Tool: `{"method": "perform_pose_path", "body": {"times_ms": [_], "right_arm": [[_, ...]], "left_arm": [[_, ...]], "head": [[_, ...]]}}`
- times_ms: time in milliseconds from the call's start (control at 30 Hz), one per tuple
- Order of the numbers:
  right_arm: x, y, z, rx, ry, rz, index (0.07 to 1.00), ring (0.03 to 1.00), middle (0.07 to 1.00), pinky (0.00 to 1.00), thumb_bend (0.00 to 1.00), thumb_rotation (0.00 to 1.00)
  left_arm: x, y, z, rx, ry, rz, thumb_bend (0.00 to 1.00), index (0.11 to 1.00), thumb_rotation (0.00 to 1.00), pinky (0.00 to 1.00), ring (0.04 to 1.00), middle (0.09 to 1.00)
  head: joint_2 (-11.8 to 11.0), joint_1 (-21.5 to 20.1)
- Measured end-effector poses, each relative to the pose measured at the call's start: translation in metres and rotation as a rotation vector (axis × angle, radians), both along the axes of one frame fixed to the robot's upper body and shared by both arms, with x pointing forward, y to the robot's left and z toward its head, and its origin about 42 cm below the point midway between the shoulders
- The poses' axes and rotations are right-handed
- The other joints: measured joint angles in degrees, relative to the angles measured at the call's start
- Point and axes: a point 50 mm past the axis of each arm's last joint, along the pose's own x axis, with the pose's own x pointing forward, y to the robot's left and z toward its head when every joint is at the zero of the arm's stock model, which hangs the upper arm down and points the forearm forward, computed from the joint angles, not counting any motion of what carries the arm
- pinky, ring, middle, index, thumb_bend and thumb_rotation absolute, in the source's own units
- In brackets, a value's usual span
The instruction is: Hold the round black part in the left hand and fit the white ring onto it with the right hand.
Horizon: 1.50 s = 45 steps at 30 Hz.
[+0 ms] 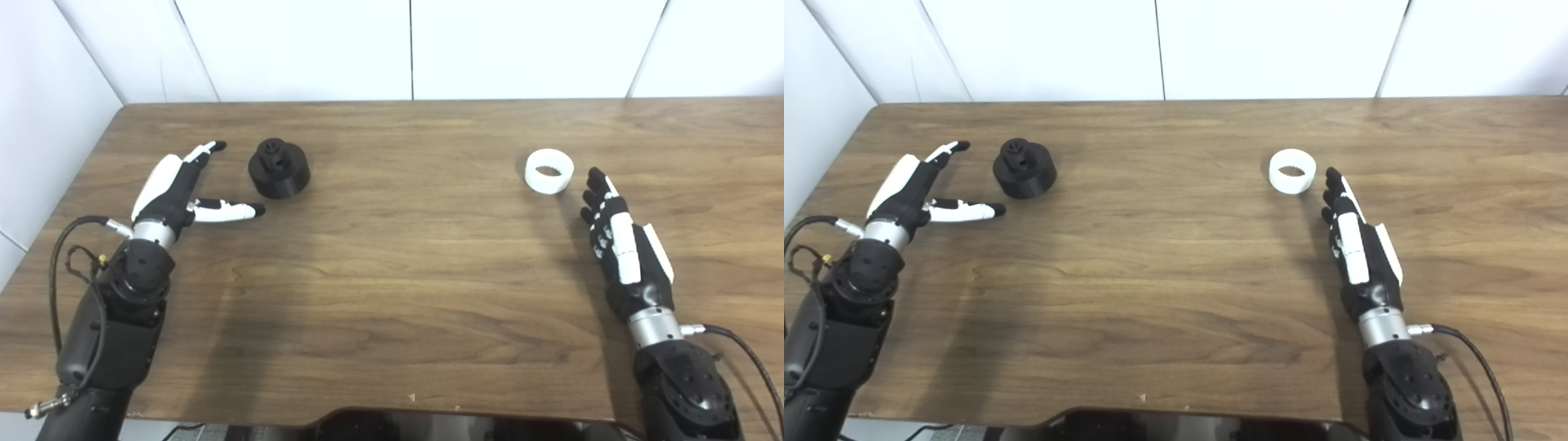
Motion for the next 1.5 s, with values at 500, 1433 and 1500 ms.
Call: {"method": "perform_pose_path", "body": {"times_ms": [500,1433,1500], "right_arm": [[0.000,0.000,0.000,-0.012,0.000,-0.001,0.969,1.000,0.994,1.00,0.59,1.00],[-0.002,0.001,0.001,-0.026,-0.036,-0.001,0.965,1.000,0.982,1.00,0.55,1.00],[-0.002,0.001,0.001,-0.028,-0.036,-0.002,0.965,1.000,0.981,1.00,0.55,1.00]], "left_arm": [[0.012,-0.001,-0.009,0.009,0.031,-0.005,0.98,0.910,0.29,0.99,1.000,0.987],[0.021,-0.010,-0.018,0.020,0.012,-0.030,0.96,0.904,0.28,0.98,1.000,0.983],[0.021,-0.010,-0.017,0.020,0.010,-0.031,0.95,0.903,0.28,0.98,1.000,0.983]], "head": [[-0.44,-0.18],[-3.52,-0.26],[-3.43,-0.26]]}}
